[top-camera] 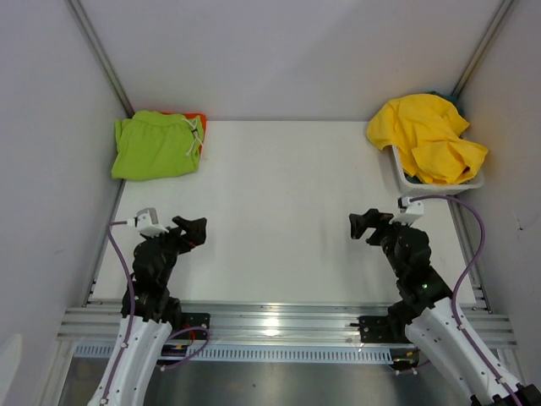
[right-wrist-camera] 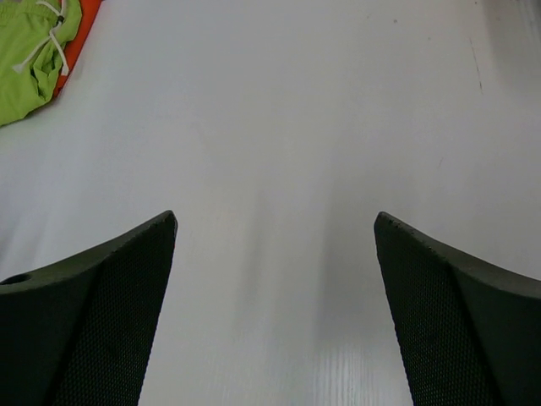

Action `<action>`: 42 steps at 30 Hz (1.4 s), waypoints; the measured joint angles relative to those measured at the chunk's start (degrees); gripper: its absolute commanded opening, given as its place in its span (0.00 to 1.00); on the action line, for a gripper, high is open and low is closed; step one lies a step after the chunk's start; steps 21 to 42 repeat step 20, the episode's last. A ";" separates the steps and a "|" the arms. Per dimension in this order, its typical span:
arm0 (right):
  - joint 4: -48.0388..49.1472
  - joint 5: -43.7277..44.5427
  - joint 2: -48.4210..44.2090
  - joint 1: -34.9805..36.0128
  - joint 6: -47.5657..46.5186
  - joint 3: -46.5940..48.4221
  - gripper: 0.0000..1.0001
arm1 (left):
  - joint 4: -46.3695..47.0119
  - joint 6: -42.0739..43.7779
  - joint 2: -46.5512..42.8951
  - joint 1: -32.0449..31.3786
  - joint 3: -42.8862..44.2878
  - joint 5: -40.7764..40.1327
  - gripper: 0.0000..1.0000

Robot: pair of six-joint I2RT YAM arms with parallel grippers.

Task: Fold and stack the shorts
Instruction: Neatly place the folded shorts to the corner

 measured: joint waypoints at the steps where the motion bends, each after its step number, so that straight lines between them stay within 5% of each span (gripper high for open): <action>1: -0.24 0.15 -1.03 -0.04 0.00 -1.07 0.99 | -0.57 0.59 -0.72 0.00 -0.20 0.66 0.99; 12: -2.03 1.40 -3.52 -0.09 0.02 -4.37 0.99 | -0.52 4.00 -1.57 0.00 -1.68 7.67 0.99; 42: -2.34 2.10 -4.55 -0.09 0.09 -4.59 1.00 | -0.09 4.31 -1.66 0.00 -1.86 7.93 0.99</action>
